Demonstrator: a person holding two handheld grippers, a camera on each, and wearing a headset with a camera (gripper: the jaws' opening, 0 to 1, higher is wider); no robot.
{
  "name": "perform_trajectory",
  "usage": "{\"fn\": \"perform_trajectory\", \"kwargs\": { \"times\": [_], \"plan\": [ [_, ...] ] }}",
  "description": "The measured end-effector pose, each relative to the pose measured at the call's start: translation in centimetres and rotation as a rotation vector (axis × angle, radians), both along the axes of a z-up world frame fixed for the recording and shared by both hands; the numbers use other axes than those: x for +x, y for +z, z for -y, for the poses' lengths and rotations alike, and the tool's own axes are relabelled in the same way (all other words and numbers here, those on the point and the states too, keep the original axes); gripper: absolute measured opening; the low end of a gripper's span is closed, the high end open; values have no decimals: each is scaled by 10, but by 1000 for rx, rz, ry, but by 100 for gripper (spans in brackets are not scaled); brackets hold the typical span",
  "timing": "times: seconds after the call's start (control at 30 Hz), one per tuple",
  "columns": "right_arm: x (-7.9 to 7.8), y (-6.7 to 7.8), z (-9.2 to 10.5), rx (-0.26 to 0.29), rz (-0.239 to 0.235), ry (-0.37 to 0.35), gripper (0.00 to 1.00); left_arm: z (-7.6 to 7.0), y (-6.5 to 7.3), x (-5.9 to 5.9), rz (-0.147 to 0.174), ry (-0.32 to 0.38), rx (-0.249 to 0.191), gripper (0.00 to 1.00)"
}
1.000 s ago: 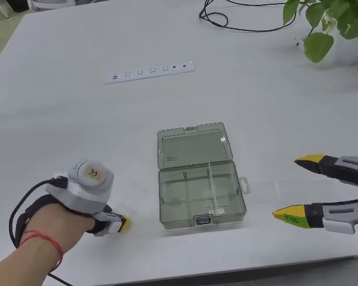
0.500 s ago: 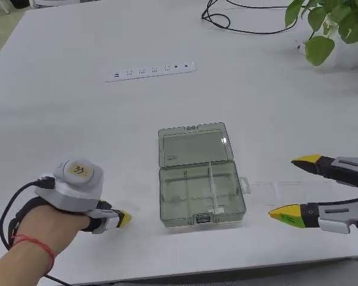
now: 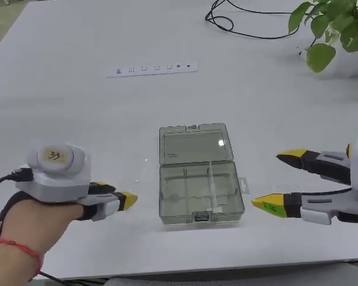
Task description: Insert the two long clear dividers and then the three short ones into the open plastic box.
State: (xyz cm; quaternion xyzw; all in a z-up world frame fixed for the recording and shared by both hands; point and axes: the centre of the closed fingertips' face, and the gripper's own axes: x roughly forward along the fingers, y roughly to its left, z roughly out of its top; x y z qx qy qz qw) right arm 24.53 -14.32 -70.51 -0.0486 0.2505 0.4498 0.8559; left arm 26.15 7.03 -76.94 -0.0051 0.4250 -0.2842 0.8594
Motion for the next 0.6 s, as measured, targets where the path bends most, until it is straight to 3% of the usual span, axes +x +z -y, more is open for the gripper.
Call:
{"fn": "perform_trajectory", "kwargs": {
  "times": [0.1, 0.33, 0.6],
  "plan": [
    [3, 8, -9, 24, -11, -14, 63, 11, 12, 0, 19, 1, -54, 30],
    [12, 32, -40, 141, -58, -68, 50, 40, 38, 1, 67, -8, -179, 30],
    [18, 38, -72, 191, -118, -123, 35, 70, 53, -3, 99, -40, -272, 30]
  ]
}}
